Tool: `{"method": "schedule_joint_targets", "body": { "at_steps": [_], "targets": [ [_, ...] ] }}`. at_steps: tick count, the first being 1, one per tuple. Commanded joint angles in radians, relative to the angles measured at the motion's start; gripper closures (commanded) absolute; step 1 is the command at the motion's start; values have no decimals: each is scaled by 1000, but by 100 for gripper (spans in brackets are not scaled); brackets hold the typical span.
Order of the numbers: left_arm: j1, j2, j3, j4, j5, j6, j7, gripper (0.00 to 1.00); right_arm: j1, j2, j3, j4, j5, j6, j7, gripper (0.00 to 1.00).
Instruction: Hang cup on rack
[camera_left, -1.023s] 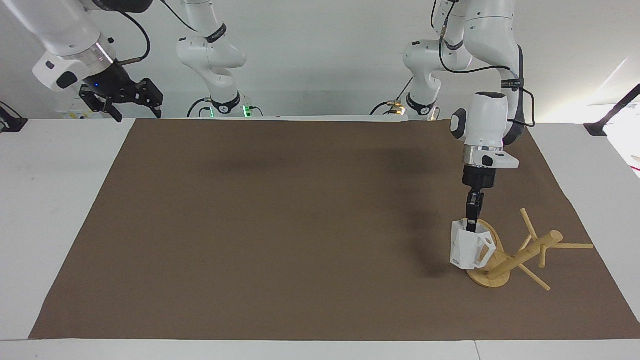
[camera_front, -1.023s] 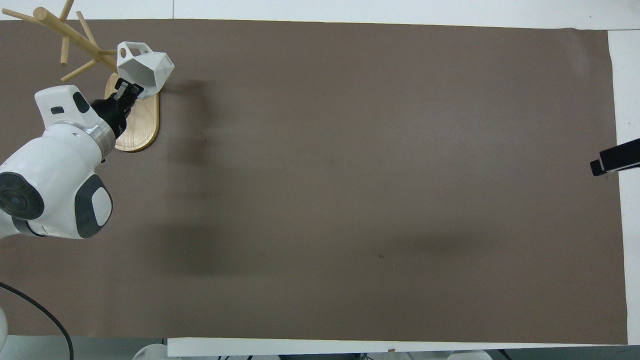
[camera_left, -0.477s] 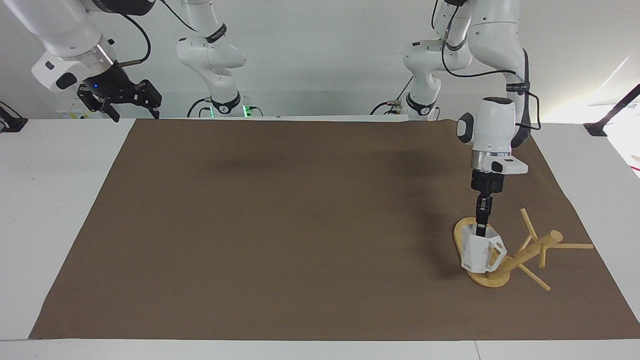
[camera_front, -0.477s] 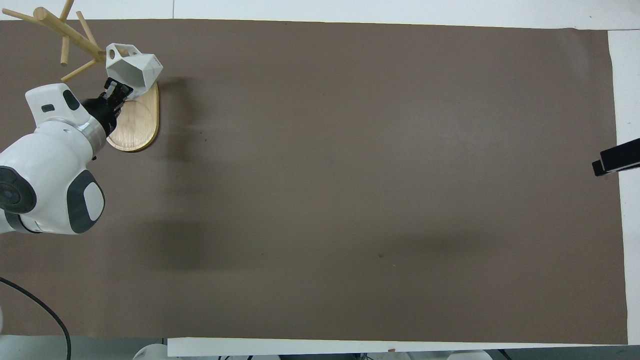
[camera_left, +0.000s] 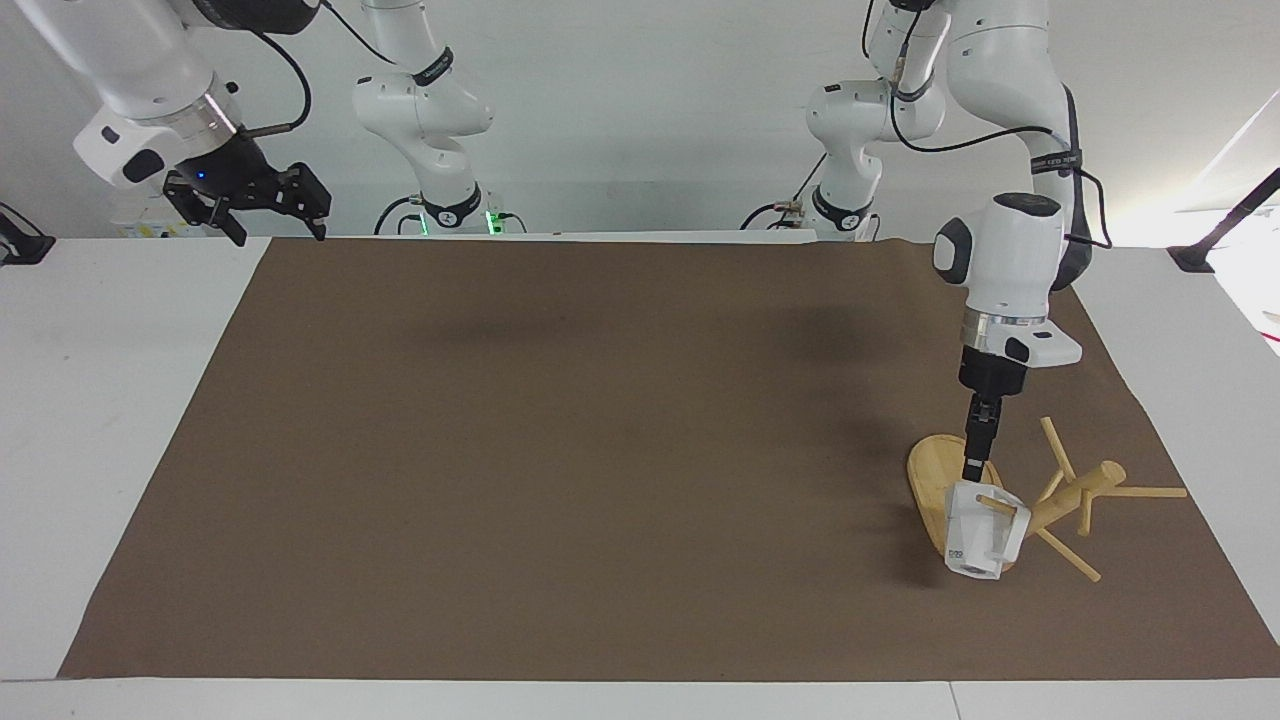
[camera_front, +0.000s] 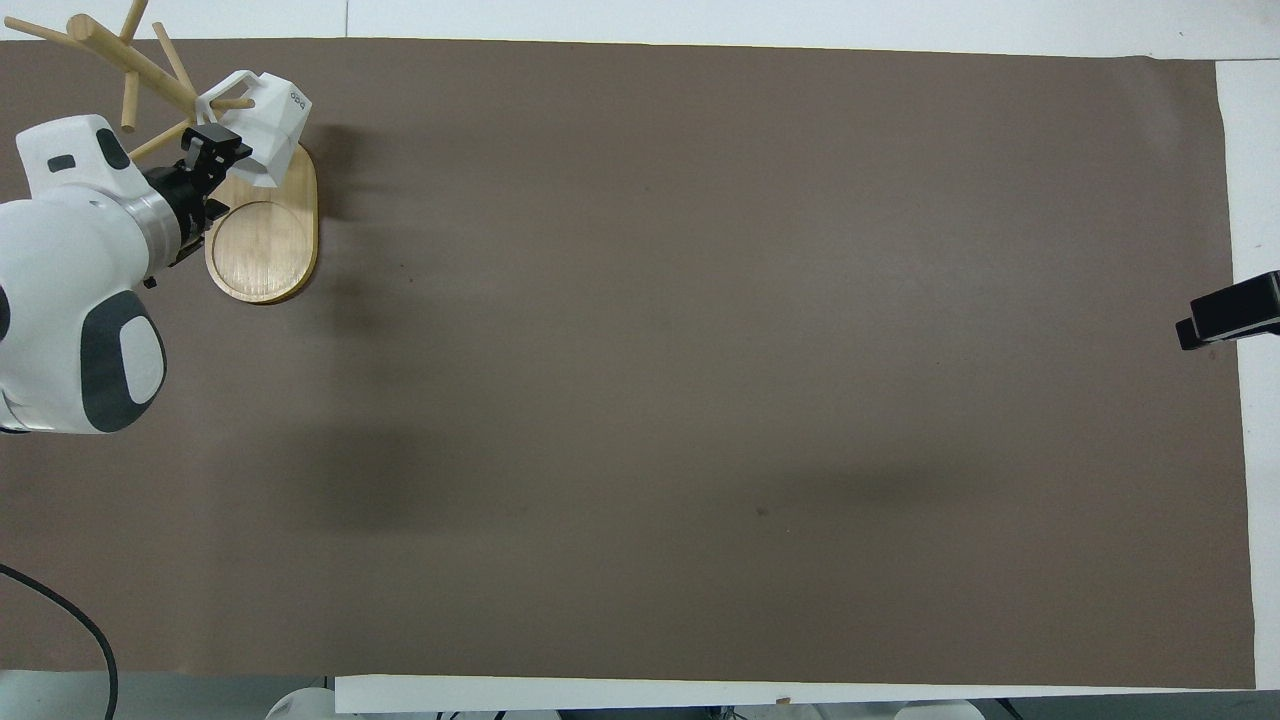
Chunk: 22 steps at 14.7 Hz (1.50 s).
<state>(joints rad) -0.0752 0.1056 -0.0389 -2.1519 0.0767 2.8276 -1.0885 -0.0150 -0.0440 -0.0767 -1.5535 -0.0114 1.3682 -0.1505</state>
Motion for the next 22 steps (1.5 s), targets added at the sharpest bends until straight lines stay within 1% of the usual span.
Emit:
{"method": "schedule_joint_targets", "body": {
  "at_steps": [1, 3, 5, 6, 8, 11, 13, 16, 18, 19, 21, 22],
  "targets": [
    [43, -84, -7, 10, 17, -152, 10, 0, 6, 1, -2, 12, -13, -6, 11, 1],
    [64, -150, -7, 10, 20, -264, 68, 0, 3, 1, -2, 10, -12, -6, 9, 1],
    [86, -214, -7, 32, 20, -431, 163, 0, 7, 1, 0, 12, -13, -4, 9, 1],
    [87, -230, -7, 56, 20, -514, 215, 0, 9, 3, 2, 13, -13, -6, 9, 1],
    [89, -234, -6, 148, 20, -690, 342, 0, 9, 3, 2, 13, -13, -1, 11, 1],
    [100, -207, -3, 295, 20, -935, 539, 0, 10, 3, 3, 13, -13, 15, 8, 1],
    [95, -185, -4, 375, 20, -1066, 666, 0, 9, 3, 3, 12, -12, 12, 8, 1],
    [84, -147, -10, 472, 2, -1204, 850, 0, 9, 3, 3, 13, -12, 12, 8, 1],
    [84, -94, -10, 585, -63, -1301, 945, 0, 10, 3, 3, 13, -12, 14, 8, 1],
    [84, -72, -12, 640, -72, -1329, 1001, 0, 9, 3, 3, 13, -12, 14, 8, 1],
    [83, -20, -12, 736, -72, -1399, 1052, 0, 10, 3, 3, 13, -12, 14, 8, 1],
    [83, -15, -13, 750, -65, -1430, 1094, 0, 9, 3, 3, 13, -12, 14, 8, 1]
  ]
}}
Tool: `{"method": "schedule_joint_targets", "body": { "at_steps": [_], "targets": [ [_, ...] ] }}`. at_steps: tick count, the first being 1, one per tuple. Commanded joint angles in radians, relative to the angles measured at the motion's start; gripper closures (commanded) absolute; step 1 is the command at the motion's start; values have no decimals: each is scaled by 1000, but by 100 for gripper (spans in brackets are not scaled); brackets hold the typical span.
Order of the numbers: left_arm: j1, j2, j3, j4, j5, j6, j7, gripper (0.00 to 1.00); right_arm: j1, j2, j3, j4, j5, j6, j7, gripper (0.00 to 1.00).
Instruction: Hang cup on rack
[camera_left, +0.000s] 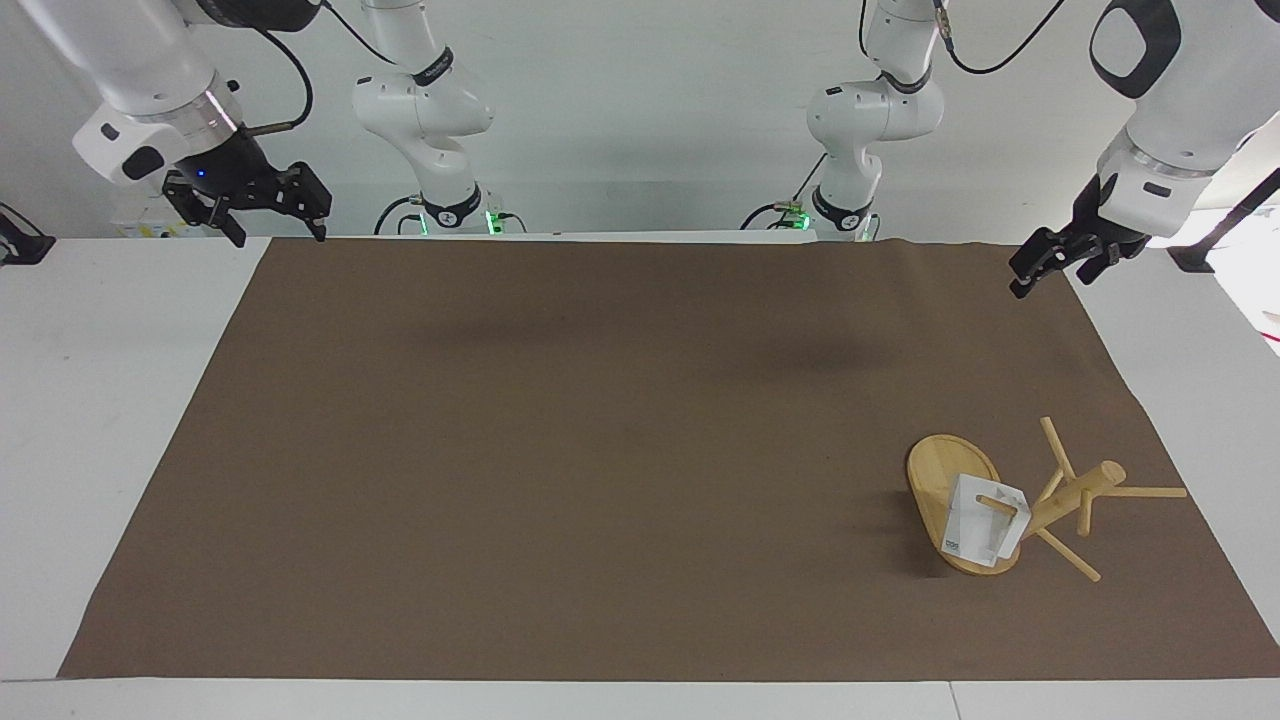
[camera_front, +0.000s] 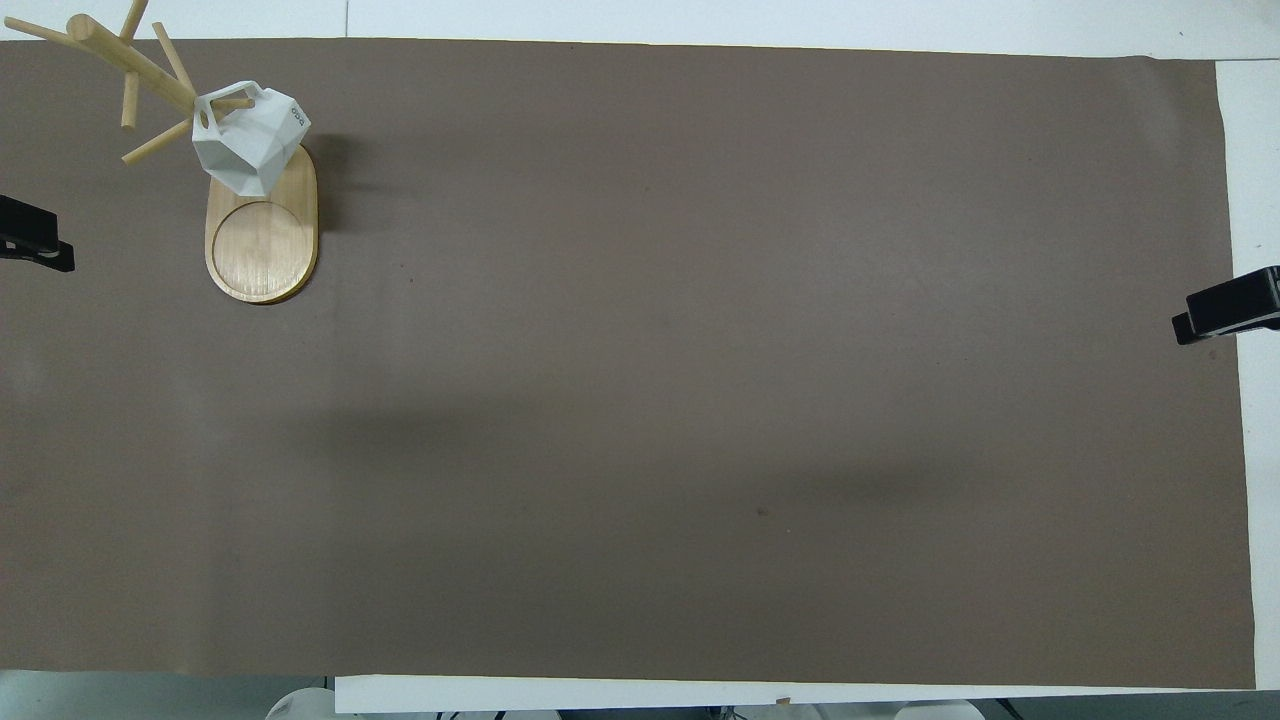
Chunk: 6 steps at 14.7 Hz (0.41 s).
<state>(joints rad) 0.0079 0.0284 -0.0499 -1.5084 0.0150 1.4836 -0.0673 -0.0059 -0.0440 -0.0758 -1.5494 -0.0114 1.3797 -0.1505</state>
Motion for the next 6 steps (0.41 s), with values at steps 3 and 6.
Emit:
{"method": "schedule_joint_targets", "body": {
  "at_steps": [3, 6],
  "targets": [
    [-12, 59, -4, 103, 8, -91, 135, 0, 0, 3, 2, 9, -12, 4, 8, 1],
    [-17, 59, -2, 102, 8, -89, 121, 0, 1, 3, 4, 11, -10, 2, 8, 1]
  ]
}}
